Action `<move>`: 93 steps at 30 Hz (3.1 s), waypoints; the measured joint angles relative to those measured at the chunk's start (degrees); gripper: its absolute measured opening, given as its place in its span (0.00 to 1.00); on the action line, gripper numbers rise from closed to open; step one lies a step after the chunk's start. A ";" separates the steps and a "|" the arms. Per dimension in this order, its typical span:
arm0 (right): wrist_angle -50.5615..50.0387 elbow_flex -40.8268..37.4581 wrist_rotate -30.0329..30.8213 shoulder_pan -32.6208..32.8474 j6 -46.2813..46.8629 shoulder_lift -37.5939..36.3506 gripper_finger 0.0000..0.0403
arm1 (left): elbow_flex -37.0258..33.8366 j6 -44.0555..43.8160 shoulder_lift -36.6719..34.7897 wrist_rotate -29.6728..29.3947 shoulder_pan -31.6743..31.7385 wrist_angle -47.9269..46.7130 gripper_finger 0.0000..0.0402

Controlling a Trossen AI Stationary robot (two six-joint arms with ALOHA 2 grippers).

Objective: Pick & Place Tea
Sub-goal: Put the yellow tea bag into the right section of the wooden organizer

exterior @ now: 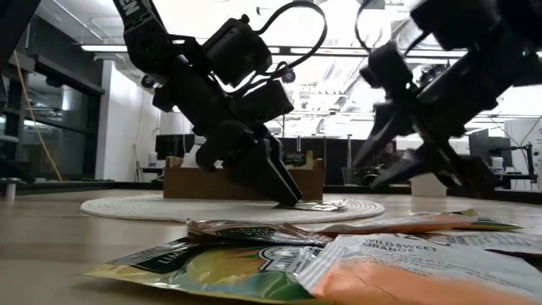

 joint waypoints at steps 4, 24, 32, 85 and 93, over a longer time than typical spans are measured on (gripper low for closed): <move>0.06 0.00 -3.12 -2.12 0.08 2.53 0.36 | -0.02 -0.12 0.01 -0.16 0.00 -0.04 0.51; -0.09 5.29 -12.04 -10.05 -6.79 7.98 0.36 | -0.04 -0.21 -0.01 -0.34 0.04 -0.19 0.51; -0.92 12.71 -12.70 -9.91 -7.99 15.13 0.36 | -0.11 -0.20 -0.03 -0.30 0.02 -0.47 0.51; -7.82 12.90 -14.33 -6.70 -11.20 8.22 0.02 | -0.07 -0.15 -0.03 -0.23 0.00 -0.47 0.51; -13.03 12.96 -13.99 -5.77 -11.08 4.86 0.01 | -0.02 -0.39 -0.01 -0.23 0.04 -0.10 0.51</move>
